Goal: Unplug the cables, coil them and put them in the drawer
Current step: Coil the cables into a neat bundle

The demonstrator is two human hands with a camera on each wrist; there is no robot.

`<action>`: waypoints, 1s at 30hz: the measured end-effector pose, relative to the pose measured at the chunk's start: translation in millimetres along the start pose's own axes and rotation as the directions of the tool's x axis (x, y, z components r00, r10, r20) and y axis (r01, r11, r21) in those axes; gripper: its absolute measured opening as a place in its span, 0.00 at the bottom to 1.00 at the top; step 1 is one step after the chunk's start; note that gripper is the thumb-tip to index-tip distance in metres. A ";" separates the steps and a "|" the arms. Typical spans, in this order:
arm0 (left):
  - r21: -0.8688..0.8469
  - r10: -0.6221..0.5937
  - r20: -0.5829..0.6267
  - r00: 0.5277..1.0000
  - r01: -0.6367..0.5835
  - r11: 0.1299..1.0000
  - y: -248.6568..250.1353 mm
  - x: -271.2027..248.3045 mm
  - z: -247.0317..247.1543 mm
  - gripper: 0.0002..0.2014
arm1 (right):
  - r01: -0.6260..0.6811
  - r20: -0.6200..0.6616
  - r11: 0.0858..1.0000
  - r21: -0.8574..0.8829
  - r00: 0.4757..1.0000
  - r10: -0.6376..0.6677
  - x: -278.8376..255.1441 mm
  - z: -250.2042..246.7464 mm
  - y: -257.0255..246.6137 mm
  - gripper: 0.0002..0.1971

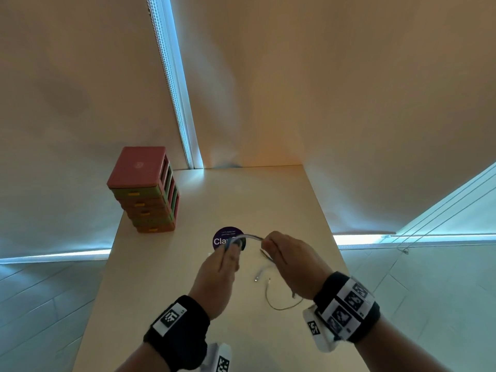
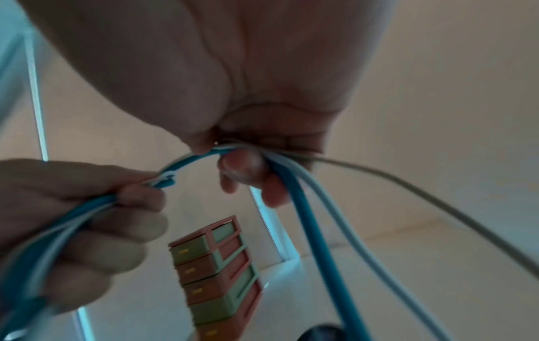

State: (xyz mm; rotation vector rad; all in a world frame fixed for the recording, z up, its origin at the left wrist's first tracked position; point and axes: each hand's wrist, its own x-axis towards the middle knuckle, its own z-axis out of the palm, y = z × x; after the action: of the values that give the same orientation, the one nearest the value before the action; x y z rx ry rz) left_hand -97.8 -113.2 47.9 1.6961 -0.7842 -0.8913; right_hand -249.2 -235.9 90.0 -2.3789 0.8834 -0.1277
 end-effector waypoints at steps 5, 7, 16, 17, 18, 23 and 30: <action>-0.357 -0.182 -0.098 0.978 0.136 0.924 8.6 11.6 -1.3 0.20 | -0.083 -0.002 0.973 0.216 0.996 0.086 -13.1 40.0 -20.1 0.21; -0.396 -0.232 -0.118 0.966 0.169 0.902 3.2 13.5 2.3 0.23 | -0.068 0.028 0.979 0.191 0.998 0.064 -15.5 52.5 -30.8 0.18; -0.636 -0.436 0.048 0.899 0.364 0.680 10.5 6.5 12.4 0.24 | -0.082 0.101 0.995 -0.060 0.991 0.088 -15.2 52.6 -48.0 0.16; -0.620 -0.444 0.056 0.894 0.380 0.687 9.7 6.2 13.8 0.25 | -0.068 0.123 0.993 -0.099 0.989 0.080 -15.2 51.8 -49.2 0.16; -0.607 -0.449 0.066 0.891 0.393 0.691 8.8 5.7 15.7 0.25 | -0.054 0.145 0.990 -0.128 0.987 0.073 -15.0 50.6 -50.4 0.14; -0.639 -0.442 0.150 0.884 0.428 0.639 13.1 3.1 26.8 0.22 | -0.117 0.154 0.992 -0.046 0.980 0.122 -11.1 50.8 -53.4 0.16; -0.607 -0.319 0.219 0.922 0.385 0.695 27.4 0.0 23.1 0.31 | -0.114 0.206 0.981 0.159 0.975 0.080 -15.5 37.9 -49.0 0.17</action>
State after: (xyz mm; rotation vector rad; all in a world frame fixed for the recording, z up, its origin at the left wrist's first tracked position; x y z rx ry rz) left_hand -119.7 -131.6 69.5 1.1912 -0.1459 -1.3395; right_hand -222.9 -177.8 88.1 -2.1423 0.8555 0.0706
